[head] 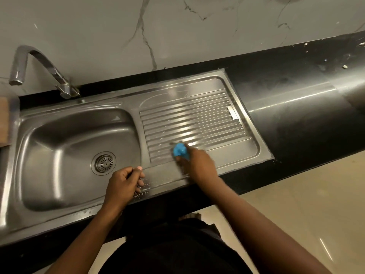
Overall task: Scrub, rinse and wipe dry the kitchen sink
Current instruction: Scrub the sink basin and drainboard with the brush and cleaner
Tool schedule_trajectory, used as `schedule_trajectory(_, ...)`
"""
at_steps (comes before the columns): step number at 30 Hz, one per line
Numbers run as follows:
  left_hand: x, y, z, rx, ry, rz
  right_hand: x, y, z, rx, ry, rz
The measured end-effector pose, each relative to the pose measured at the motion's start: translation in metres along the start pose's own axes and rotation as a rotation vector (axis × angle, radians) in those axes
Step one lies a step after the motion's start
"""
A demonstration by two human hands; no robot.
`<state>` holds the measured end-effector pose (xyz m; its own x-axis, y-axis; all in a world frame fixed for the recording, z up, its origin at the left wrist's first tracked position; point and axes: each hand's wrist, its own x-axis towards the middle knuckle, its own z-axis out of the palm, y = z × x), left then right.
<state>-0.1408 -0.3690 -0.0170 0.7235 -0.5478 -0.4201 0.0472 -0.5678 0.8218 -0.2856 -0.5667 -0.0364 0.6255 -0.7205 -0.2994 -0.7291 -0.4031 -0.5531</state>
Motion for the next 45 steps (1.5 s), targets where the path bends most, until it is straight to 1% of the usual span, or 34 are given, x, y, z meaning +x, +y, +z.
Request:
schedule_trajectory(4, -0.001, -0.005, -0.014, -0.024, -0.003, -0.007, 0.006, 0.069, -0.05, 0.057, 0.151, 0.135)
schedule_trajectory(6, -0.002, -0.007, -0.021, -0.03, 0.001, -0.005, 0.008, 0.084, -0.064, 0.103, 0.195, 0.196)
schedule_trajectory(9, -0.003, -0.01, -0.032, -0.043, 0.005, -0.008, 0.004, 0.056, -0.043, 0.173, 0.189, 0.217)
schedule_trajectory(12, -0.002, -0.014, -0.04, -0.052, 0.009, -0.005, -0.008, -0.003, 0.011, 0.201, 0.099, 0.135)
schedule_trajectory(15, -0.003, -0.015, -0.047, -0.045, 0.005, 0.005, -0.02, -0.068, 0.056, 0.061, 0.026, 0.004)
schedule_trajectory(18, -0.004, -0.017, -0.057, -0.032, 0.014, 0.011, -0.025, -0.097, 0.068, -0.069, -0.004, -0.078)
schedule_trajectory(20, -0.005, -0.02, -0.063, -0.036, 0.01, 0.019, -0.022, -0.091, 0.057, -0.06, -0.018, -0.067)
schedule_trajectory(22, -0.007, -0.022, -0.067, -0.04, 0.005, 0.028, -0.015, -0.072, 0.038, -0.015, -0.03, -0.014)
schedule_trajectory(26, -0.012, -0.027, -0.075, -0.058, 0.016, 0.027, -0.004, -0.028, -0.003, 0.016, 0.038, 0.101)
schedule_trajectory(29, -0.017, -0.033, -0.081, -0.081, 0.019, 0.013, -0.001, -0.031, -0.002, 0.076, 0.067, 0.173)
schedule_trajectory(31, -0.019, -0.037, -0.085, -0.084, 0.022, 0.002, -0.005, -0.054, 0.021, 0.082, 0.052, 0.15)
schedule_trajectory(34, -0.021, -0.041, -0.092, -0.066, 0.026, 0.003, -0.016, -0.095, 0.067, 0.011, 0.025, -0.002)
schedule_trajectory(37, -0.02, -0.042, -0.099, -0.061, 0.022, 0.012, -0.02, -0.119, 0.084, -0.081, -0.004, -0.068)
schedule_trajectory(40, -0.018, -0.043, -0.105, -0.066, 0.039, 0.022, -0.017, -0.106, 0.071, -0.093, -0.011, -0.069)
schedule_trajectory(42, -0.016, -0.045, -0.109, -0.074, 0.052, 0.026, -0.017, -0.083, 0.05, -0.06, 0.009, -0.013)
schedule_trajectory(45, -0.018, -0.049, -0.114, -0.09, 0.058, 0.016, -0.016, -0.045, 0.02, 0.002, 0.088, 0.094)
